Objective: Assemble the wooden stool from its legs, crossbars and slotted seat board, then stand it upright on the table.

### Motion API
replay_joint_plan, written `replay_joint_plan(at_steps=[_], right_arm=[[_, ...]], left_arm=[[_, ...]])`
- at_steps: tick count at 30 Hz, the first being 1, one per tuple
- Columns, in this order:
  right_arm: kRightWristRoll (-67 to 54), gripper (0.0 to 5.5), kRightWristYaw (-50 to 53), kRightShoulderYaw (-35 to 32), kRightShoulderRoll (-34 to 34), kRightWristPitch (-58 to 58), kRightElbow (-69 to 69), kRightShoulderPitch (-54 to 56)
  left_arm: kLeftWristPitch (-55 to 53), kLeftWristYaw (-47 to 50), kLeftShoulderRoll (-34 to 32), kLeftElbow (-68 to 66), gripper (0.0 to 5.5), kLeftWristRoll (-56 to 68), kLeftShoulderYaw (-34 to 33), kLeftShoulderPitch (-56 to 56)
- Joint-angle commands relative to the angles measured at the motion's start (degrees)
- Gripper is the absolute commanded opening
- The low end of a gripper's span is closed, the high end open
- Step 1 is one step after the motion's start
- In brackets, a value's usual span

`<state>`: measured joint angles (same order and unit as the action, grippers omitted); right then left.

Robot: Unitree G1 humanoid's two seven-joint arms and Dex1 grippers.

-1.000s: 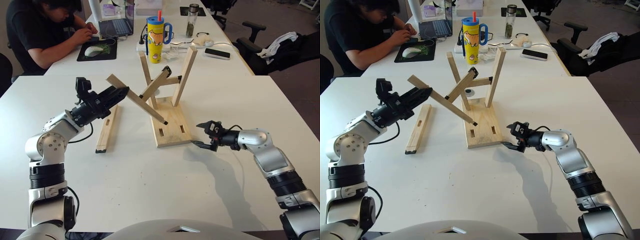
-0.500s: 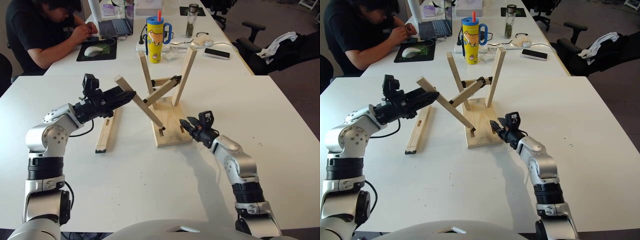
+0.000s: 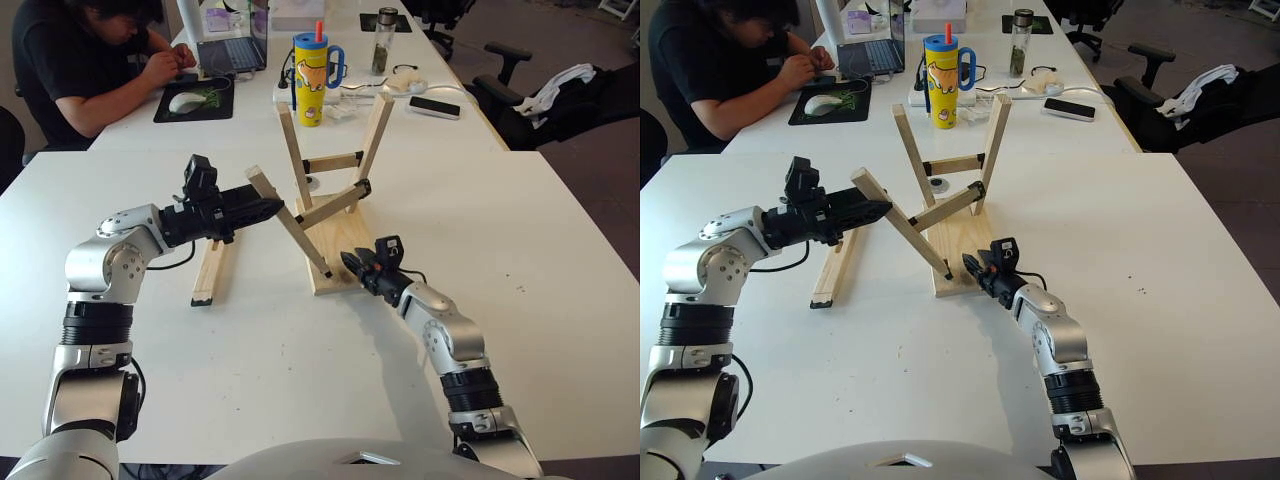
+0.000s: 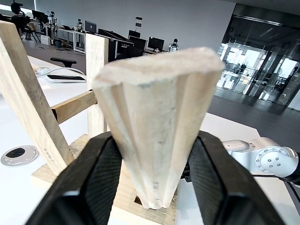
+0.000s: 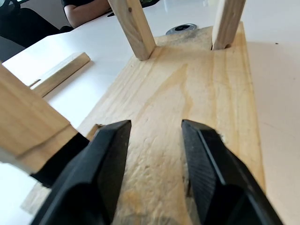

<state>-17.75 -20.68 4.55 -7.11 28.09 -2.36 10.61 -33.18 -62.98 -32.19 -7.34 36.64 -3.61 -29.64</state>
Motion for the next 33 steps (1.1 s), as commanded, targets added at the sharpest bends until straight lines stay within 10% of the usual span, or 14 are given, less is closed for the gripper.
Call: replay_joint_plan(at_steps=[1,33], right_arm=[[0.70,2.00,-0.70,1.27,-0.09,1.66,-0.36,-1.19],[4.54,2.00,-2.16,6.20,-1.60,2.22,-1.51,-2.59]], left_arm=[[0.80,-0.62,-1.65,-1.94,2.06,-2.62,0.69,-3.53],[7.08,-11.14,-3.01,-12.04,2.06,-11.66,7.76,-14.23]])
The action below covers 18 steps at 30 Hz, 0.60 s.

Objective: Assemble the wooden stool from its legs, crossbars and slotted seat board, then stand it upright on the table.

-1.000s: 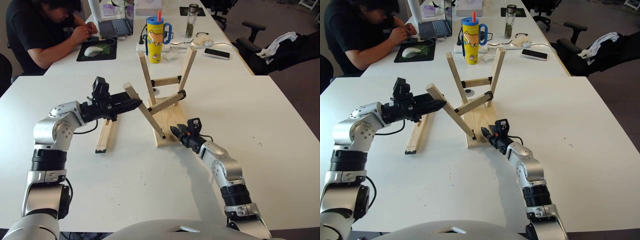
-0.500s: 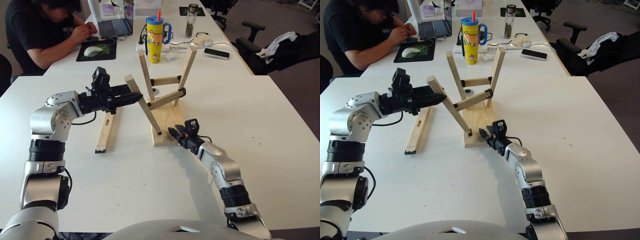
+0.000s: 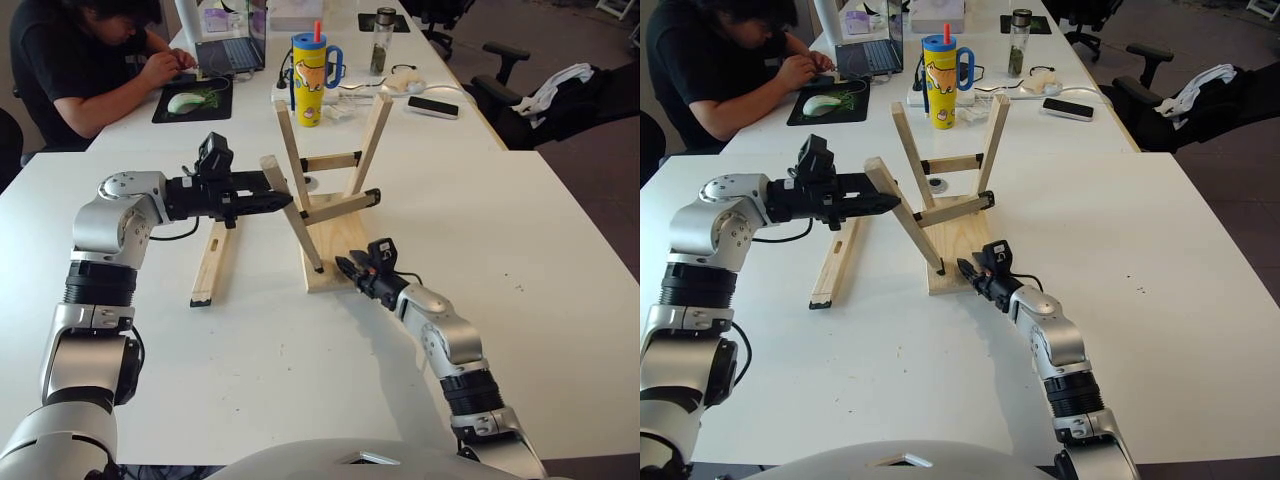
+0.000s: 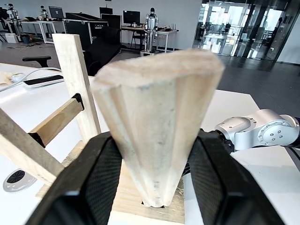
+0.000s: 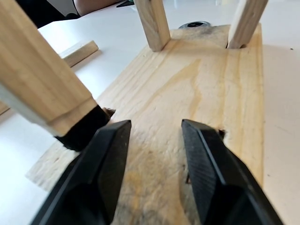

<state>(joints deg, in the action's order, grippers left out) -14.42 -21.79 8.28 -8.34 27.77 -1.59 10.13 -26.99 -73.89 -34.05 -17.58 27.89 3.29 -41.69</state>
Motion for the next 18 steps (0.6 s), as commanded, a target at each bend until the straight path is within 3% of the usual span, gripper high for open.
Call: replay_joint_plan(at_steps=[1,18], right_arm=[[1.38,2.00,-1.19,2.57,-0.35,2.51,-2.35,-2.11],[2.85,2.00,-1.77,3.49,-0.48,2.32,-2.85,-2.65]], left_arm=[[0.90,-0.37,-1.36,-1.85,2.06,-3.06,0.80,-2.59],[-2.00,-2.62,-3.76,3.02,2.06,-4.89,2.96,-0.80]])
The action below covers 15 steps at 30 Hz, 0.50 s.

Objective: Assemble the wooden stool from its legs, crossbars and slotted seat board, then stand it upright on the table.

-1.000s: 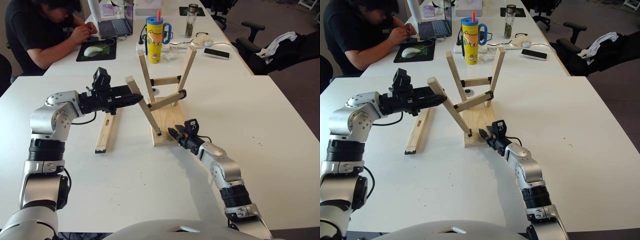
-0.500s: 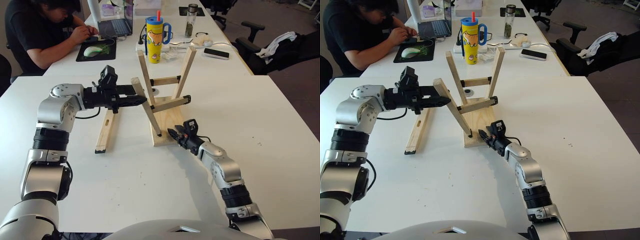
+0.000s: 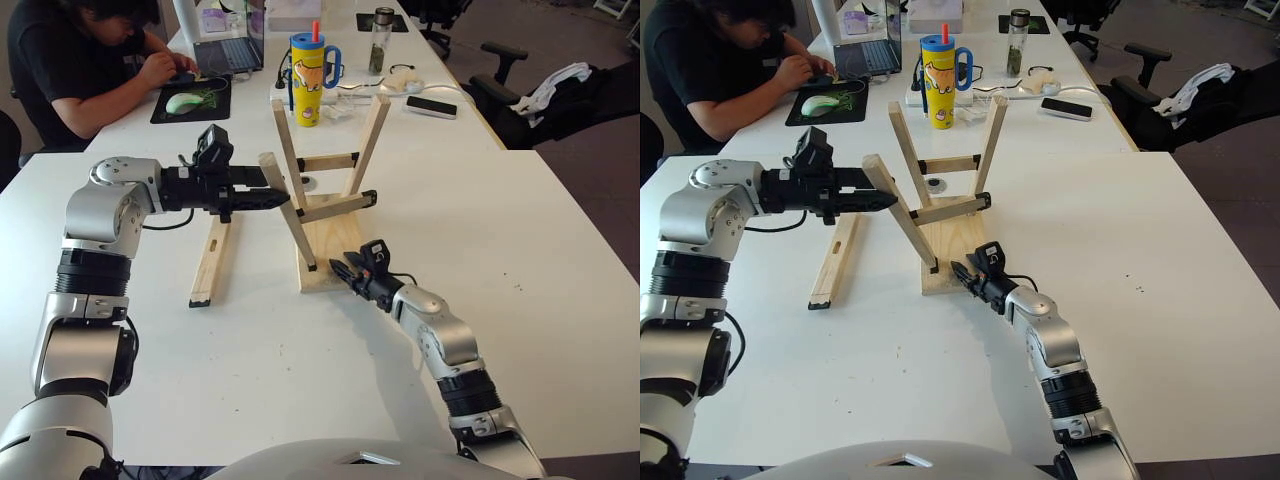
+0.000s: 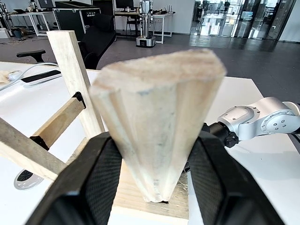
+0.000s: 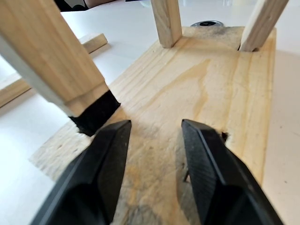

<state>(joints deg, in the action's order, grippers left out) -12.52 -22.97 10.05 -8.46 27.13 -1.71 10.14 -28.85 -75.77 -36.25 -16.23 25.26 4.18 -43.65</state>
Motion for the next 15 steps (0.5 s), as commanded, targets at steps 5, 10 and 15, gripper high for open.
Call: replay_joint_plan(at_steps=[5,10,15], right_arm=[[1.96,2.00,-0.72,2.04,-0.43,2.53,-3.19,-2.31],[2.68,2.00,-0.93,2.58,-0.88,2.08,-3.71,-2.04],[3.35,2.00,-0.98,2.91,-0.91,1.61,-4.00,-1.92]], left_arm=[[0.36,-2.53,-1.90,2.72,2.06,-3.46,4.60,0.75],[3.18,-4.95,-2.30,-1.54,2.06,-6.33,7.17,-2.76],[4.12,-6.33,-2.21,-2.87,2.06,-7.61,8.14,-3.58]])
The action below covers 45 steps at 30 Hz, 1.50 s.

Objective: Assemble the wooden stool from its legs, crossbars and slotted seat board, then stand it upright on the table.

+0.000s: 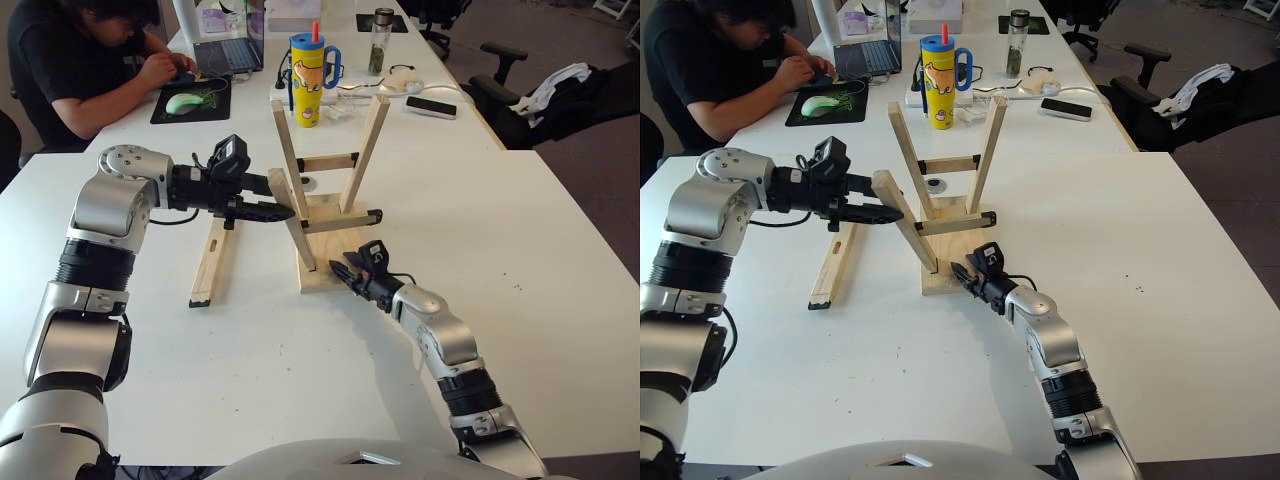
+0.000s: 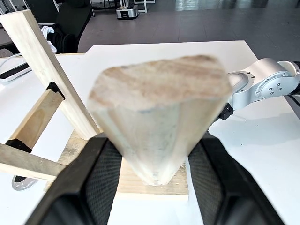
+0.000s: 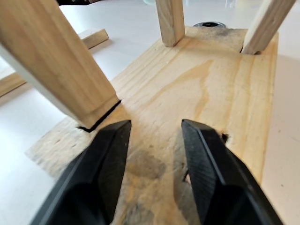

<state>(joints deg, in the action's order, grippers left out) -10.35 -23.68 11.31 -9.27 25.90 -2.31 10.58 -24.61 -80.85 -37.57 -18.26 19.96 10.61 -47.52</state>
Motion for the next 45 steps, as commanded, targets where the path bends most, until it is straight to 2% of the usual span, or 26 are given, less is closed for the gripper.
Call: replay_joint_plan(at_steps=[1,10,21,22,23,28,31,33,34,36,39,42,45], right_arm=[[1.46,2.00,-0.23,1.79,-0.11,2.57,-3.58,-2.36],[3.49,2.00,-0.05,2.83,-0.24,1.59,-3.54,-2.64],[4.08,2.00,-0.72,2.81,-0.26,1.30,-4.61,-2.20],[4.09,2.00,-0.76,2.85,-0.27,1.32,-4.62,-2.10],[4.07,2.00,-0.81,2.84,-0.29,1.35,-4.60,-2.01],[4.09,2.00,-0.76,2.54,-0.39,1.11,-4.78,-2.01],[4.10,2.00,-0.71,2.53,-0.32,0.96,-4.86,-2.14],[4.16,2.00,-0.64,2.52,-0.26,0.83,-4.94,-2.22],[4.19,2.00,-0.63,2.53,-0.25,0.75,-5.03,-2.20],[4.25,2.00,-0.47,2.39,-0.24,0.47,-5.33,-2.31],[4.29,2.00,-0.23,2.23,-0.26,0.20,-5.40,-2.77],[4.48,2.00,-0.23,2.40,-0.40,0.08,-5.34,-3.13],[4.57,2.00,-0.34,2.60,-0.08,-0.33,-6.43,-2.53]], left_arm=[[0.05,-1.09,-0.62,-0.41,2.06,-2.41,1.92,1.20],[-2.45,3.33,0.21,8.87,2.06,-0.77,3.14,14.32],[-1.03,7.77,2.70,6.00,2.06,0.99,0.81,13.97],[-1.41,8.00,2.85,6.31,2.42,1.80,0.08,13.84],[-1.56,8.15,2.78,6.69,2.57,2.39,-0.58,13.72],[-2.10,8.47,0.75,7.39,3.10,3.50,-4.46,12.38],[-1.98,7.28,-2.64,9.02,3.52,3.25,-6.19,13.97],[-3.13,5.81,-5.62,11.30,3.55,4.04,-7.42,16.48],[-4.65,5.45,-6.88,12.37,3.55,5.20,-8.61,17.46],[-11.28,6.55,-7.66,13.66,3.55,12.18,-15.33,16.49],[-20.01,11.93,-6.39,12.08,3.18,24.05,-26.53,10.23],[-24.84,24.04,-0.45,11.46,2.62,35.91,-35.51,2.26],[-26.88,37.22,8.63,20.09,2.09,45.05,-36.67,2.33]])
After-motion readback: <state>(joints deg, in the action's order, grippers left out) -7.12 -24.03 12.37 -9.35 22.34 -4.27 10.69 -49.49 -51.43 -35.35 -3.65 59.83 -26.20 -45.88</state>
